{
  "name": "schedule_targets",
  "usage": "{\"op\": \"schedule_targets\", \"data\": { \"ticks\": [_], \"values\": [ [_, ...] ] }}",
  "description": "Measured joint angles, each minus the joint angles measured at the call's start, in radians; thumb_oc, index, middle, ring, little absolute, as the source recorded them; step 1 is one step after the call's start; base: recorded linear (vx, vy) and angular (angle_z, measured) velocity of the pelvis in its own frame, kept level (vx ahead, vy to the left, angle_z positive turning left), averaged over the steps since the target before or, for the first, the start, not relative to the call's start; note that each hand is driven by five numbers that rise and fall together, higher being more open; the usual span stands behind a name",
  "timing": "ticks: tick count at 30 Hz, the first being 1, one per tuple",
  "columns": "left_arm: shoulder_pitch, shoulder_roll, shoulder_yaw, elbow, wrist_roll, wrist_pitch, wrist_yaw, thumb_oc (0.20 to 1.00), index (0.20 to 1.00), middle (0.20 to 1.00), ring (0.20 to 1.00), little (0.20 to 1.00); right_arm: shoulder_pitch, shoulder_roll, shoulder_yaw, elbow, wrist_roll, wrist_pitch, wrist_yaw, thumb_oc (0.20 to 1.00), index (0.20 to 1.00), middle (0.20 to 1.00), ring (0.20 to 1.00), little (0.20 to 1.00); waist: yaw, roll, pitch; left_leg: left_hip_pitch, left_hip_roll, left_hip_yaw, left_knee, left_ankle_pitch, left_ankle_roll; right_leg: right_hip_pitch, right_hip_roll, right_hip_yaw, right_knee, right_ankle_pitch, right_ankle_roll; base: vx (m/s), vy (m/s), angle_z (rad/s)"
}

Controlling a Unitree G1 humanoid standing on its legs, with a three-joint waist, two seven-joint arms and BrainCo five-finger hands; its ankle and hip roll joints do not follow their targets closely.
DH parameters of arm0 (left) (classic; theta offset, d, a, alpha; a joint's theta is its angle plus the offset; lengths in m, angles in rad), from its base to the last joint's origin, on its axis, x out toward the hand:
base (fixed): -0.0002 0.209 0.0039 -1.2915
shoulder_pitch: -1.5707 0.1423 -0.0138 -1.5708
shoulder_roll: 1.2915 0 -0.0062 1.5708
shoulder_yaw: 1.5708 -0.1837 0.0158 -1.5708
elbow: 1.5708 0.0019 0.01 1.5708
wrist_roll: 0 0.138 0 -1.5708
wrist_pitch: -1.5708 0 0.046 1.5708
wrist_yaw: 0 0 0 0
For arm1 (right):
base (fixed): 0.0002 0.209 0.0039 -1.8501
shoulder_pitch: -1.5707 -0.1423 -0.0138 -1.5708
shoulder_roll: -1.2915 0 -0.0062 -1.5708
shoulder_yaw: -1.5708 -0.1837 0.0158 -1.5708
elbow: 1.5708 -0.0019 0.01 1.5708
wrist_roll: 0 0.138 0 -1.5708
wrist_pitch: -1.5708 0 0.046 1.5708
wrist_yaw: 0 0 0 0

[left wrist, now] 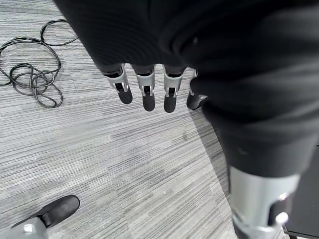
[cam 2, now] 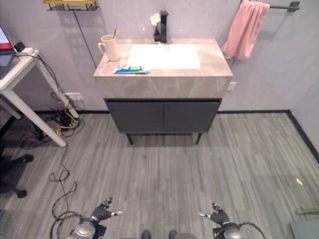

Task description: Put brush and paste in cup on sink, flatten towel.

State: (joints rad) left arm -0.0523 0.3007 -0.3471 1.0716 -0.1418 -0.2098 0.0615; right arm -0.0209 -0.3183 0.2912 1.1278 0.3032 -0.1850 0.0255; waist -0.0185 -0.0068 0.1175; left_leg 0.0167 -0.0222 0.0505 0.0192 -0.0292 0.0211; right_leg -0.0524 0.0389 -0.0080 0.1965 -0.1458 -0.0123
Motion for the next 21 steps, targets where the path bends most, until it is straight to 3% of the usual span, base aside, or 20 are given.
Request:
{"op": "schedule_targets", "data": {
  "ticks": [9, 12, 13, 14, 16, 19, 20, 21],
  "values": [
    [-0.027, -0.002, -0.028, 0.008, -0.005, 0.001, 0.005, 1.000, 1.000, 1.000, 1.000, 1.000, -0.039, 0.009, 0.009, 0.059, -0.005, 0.006, -0.019, 1.000, 1.000, 1.000, 1.000, 1.000, 0.002, -0.014, 0.010, -0.042, 0.018, -0.020, 0.014, 0.013, -0.026, -0.030, 0.017, -0.025, 0.012, -0.004, -0.022, 0.01, -0.094, 0.08],
    [-0.060, 0.000, -0.023, 0.012, -0.009, 0.001, 0.006, 1.000, 1.000, 1.000, 1.000, 1.000, -0.049, 0.005, 0.005, 0.059, -0.004, 0.005, -0.022, 1.000, 1.000, 1.000, 1.000, 1.000, 0.004, -0.044, 0.040, -0.109, -0.002, -0.025, 0.151, 0.035, -0.071, -0.018, -0.005, -0.034, 0.015, -0.009, -0.038, 0.02, -0.020, 0.20],
    [-0.063, -0.003, -0.024, 0.012, -0.010, 0.001, 0.006, 1.000, 1.000, 1.000, 1.000, 1.000, -0.058, -0.001, 0.005, 0.059, -0.004, 0.004, -0.023, 1.000, 1.000, 1.000, 1.000, 1.000, 0.003, -0.040, 0.047, -0.127, -0.001, -0.028, 0.175, 0.034, -0.071, -0.009, -0.011, -0.040, 0.006, -0.002, -0.049, 0.03, 0.043, 0.50],
    [-0.094, -0.006, -0.037, 0.011, -0.014, 0.001, 0.005, 1.000, 1.000, 1.000, 1.000, 1.000, -0.063, -0.011, 0.005, 0.073, -0.005, 0.005, -0.026, 1.000, 1.000, 1.000, 1.000, 1.000, -0.015, -0.030, 0.063, -0.182, 0.010, -0.004, 0.216, 0.024, -0.074, -0.001, -0.022, -0.086, -0.024, 0.010, -0.064, 0.16, 0.076, 0.61],
    [-0.112, -0.006, -0.060, 0.015, -0.014, 0.000, 0.007, 1.000, 1.000, 1.000, 1.000, 1.000, -0.083, -0.011, 0.000, 0.102, -0.005, 0.005, -0.030, 1.000, 1.000, 1.000, 1.000, 1.000, -0.022, -0.015, 0.087, -0.213, 0.042, 0.006, 0.151, 0.036, -0.092, 0.013, -0.021, -0.077, -0.052, 0.003, -0.079, 0.35, 0.130, 0.47],
    [-0.135, -0.034, -0.060, 0.044, -0.024, 0.000, 0.008, 1.000, 1.000, 1.000, 1.000, 1.000, -0.108, -0.015, -0.007, 0.145, -0.012, 0.010, -0.057, 1.000, 1.000, 1.000, 1.000, 1.000, -0.016, 0.001, 0.096, -0.257, 0.070, 0.020, -0.025, 0.079, -0.121, 0.036, -0.016, -0.057, -0.115, 0.033, -0.065, 0.33, 0.112, -0.01],
    [-0.105, -0.051, -0.022, -0.005, -0.106, 0.005, 0.006, 1.000, 1.000, 1.000, 1.000, 1.000, -0.119, -0.016, -0.001, 0.147, -0.049, 0.014, -0.073, 1.000, 1.000, 1.000, 1.000, 1.000, 0.005, 0.025, 0.111, -0.274, 0.111, 0.012, -0.078, 0.093, -0.118, 0.093, 0.008, -0.021, -0.170, 0.058, -0.045, 0.34, 0.149, -0.53],
    [-0.087, -0.050, -0.019, -0.038, -0.135, 0.005, 0.006, 1.000, 1.000, 1.000, 1.000, 1.000, -0.120, -0.016, 0.001, 0.141, -0.064, 0.014, -0.073, 1.000, 1.000, 1.000, 1.000, 1.000, 0.012, 0.036, 0.108, -0.276, 0.121, 0.011, -0.069, 0.098, -0.112, 0.114, 0.015, -0.004, -0.183, 0.059, -0.047, 0.34, 0.173, -0.68]
  ]
}}
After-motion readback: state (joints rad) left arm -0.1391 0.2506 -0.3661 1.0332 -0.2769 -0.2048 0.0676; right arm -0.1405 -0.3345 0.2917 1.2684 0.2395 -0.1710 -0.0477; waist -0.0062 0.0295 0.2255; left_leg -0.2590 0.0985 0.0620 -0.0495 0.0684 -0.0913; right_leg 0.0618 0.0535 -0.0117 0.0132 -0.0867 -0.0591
